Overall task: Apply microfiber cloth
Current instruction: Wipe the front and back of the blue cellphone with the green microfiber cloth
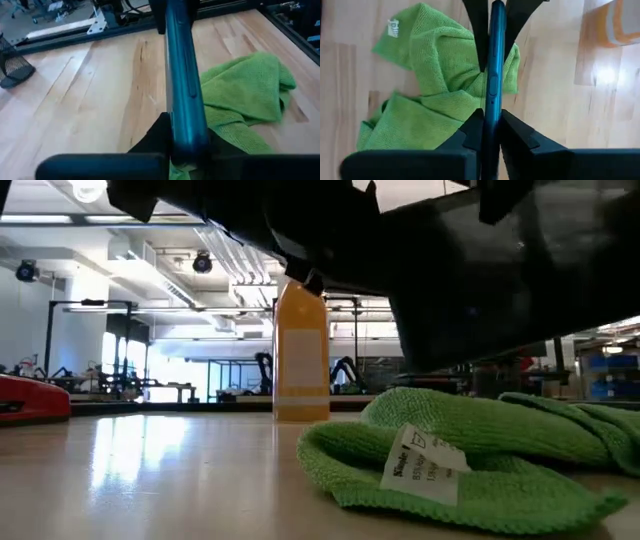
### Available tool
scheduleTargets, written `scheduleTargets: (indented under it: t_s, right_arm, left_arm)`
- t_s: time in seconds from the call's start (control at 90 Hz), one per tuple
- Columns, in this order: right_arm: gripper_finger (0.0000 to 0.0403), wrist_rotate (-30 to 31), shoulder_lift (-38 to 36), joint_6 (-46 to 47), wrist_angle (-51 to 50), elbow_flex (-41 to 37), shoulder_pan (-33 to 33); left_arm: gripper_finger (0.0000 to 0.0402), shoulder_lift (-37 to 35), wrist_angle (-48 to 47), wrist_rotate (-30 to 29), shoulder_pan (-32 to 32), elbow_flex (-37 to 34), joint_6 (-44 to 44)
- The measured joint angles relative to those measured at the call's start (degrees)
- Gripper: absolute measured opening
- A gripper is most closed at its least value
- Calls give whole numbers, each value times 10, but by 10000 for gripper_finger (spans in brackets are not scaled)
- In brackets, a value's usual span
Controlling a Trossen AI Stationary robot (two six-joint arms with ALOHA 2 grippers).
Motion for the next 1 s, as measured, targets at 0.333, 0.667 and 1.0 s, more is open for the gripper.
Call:
scheduleTargets:
  t_s: [0.333,0.667,1.0]
  right_arm:
    - [154,44,-8,87,-188,117,24]
    - [148,83,-13,262,-60,3,130]
    - [128,219,72,213,295,-124,149]
  left_arm:
    - [8,-92,-89,29,8,-43,-112]
    - [8,-265,-74,37,12,-208,-227]
    - [8,-320,-9,56,12,-332,-413]
